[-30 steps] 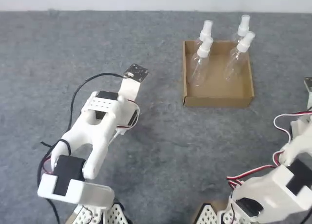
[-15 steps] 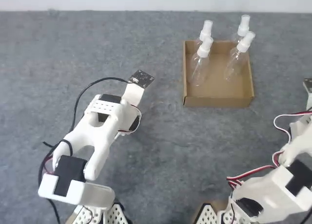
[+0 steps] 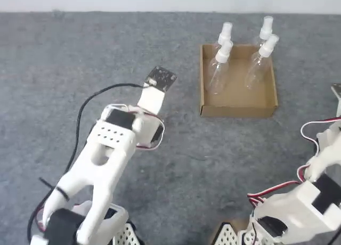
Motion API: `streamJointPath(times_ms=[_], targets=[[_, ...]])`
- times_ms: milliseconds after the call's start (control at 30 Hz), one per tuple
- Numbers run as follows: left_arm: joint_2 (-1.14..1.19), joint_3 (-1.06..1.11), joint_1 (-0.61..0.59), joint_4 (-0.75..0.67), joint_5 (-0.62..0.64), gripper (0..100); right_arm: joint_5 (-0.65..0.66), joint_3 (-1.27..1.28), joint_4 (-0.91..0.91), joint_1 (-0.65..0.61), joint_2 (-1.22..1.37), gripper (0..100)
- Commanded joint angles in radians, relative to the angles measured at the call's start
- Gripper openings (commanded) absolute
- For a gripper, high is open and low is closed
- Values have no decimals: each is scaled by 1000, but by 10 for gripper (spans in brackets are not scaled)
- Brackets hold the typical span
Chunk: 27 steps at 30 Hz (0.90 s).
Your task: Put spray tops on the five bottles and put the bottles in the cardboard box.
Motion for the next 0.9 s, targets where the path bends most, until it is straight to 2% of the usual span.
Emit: streamJointPath(times_ms=[0, 200, 367, 433, 567, 733, 867], targets=[[-69, 38, 17, -35, 20, 12, 9, -66, 2, -25, -70, 283], [-72, 67, 15, -61, 20, 12, -57, -170, 8, -116, 36, 258], [-74, 88, 15, -68, 20, 12, -51, -304, 13, -67, 209, 260], [-71, 88, 15, -68, 20, 12, -11, -336, 16, -48, 263, 260], [-71, 88, 17, -77, 20, 12, 54, -342, 50, -36, 320, 260], [-71, 94, 15, -87, 20, 12, 55, -342, 42, 2, 361, 258], [-71, 94, 15, -87, 20, 12, 58, -342, 39, 15, 377, 168]])
